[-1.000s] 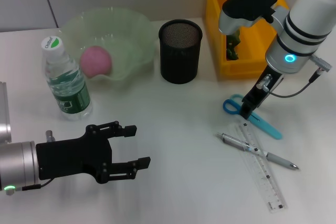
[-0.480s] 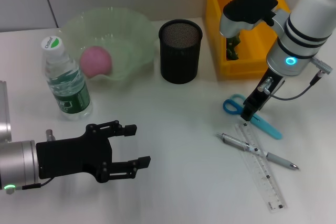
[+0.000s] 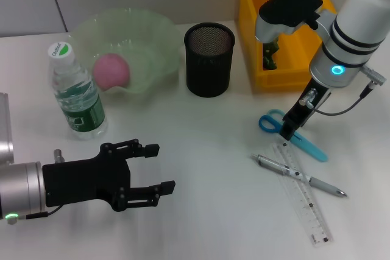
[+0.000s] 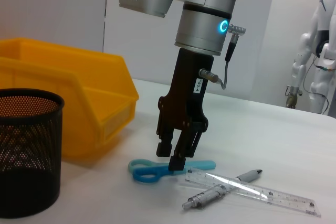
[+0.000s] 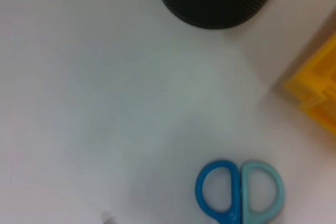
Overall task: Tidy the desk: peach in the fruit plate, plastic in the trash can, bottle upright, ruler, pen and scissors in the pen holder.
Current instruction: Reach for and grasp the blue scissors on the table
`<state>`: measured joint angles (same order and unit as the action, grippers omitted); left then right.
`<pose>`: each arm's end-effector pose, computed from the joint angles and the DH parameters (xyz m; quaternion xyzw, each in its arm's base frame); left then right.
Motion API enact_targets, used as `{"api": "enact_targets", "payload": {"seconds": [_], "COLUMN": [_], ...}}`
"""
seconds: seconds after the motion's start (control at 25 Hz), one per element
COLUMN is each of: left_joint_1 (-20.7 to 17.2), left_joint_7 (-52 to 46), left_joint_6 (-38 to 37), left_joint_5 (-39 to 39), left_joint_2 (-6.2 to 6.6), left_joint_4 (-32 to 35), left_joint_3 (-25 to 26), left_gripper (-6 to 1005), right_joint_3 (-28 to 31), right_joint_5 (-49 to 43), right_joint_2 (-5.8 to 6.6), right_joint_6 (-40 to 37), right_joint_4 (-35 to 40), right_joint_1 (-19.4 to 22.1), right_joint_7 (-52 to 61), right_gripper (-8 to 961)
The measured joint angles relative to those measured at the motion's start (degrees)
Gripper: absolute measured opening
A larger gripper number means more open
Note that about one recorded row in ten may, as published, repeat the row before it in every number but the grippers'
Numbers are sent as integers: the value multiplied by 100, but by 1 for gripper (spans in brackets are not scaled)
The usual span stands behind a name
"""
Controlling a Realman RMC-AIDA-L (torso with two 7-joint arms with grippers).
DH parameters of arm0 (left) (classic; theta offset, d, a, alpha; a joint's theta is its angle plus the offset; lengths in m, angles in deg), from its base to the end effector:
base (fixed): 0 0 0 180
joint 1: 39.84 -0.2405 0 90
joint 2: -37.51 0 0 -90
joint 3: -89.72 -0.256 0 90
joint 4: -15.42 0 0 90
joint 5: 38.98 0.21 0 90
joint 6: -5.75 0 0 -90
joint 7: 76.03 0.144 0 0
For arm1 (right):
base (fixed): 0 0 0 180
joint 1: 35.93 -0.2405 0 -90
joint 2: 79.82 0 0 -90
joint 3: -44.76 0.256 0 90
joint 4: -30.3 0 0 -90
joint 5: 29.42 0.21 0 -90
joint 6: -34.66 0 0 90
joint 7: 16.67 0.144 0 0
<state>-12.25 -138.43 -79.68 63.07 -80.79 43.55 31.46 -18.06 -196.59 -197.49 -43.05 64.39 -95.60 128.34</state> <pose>-0.2654 0.2968 -0.0492 -0.9609 -0.1237 -0.2338 0.0814 0.2051 0.4163 -0.0226 -0.8622 0.3773 -0.2866 0.1789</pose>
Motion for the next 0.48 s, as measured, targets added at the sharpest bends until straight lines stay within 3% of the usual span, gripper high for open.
{"api": "enact_targets", "payload": {"seconds": [0.48], "left_joint_1": [1], "left_joint_7": [0], "left_joint_6": [0], "left_joint_5": [0], "left_joint_2": [0], "left_joint_4": [9], "left_joint_3": [9], "left_gripper": [792], "right_joint_3": [-21], "right_joint_5": [0], "right_joint_2": [8], "right_joint_6": [-3], "right_joint_4": [-104], "right_joint_1": [-18], "right_joint_7": [13], "right_gripper": [435]}}
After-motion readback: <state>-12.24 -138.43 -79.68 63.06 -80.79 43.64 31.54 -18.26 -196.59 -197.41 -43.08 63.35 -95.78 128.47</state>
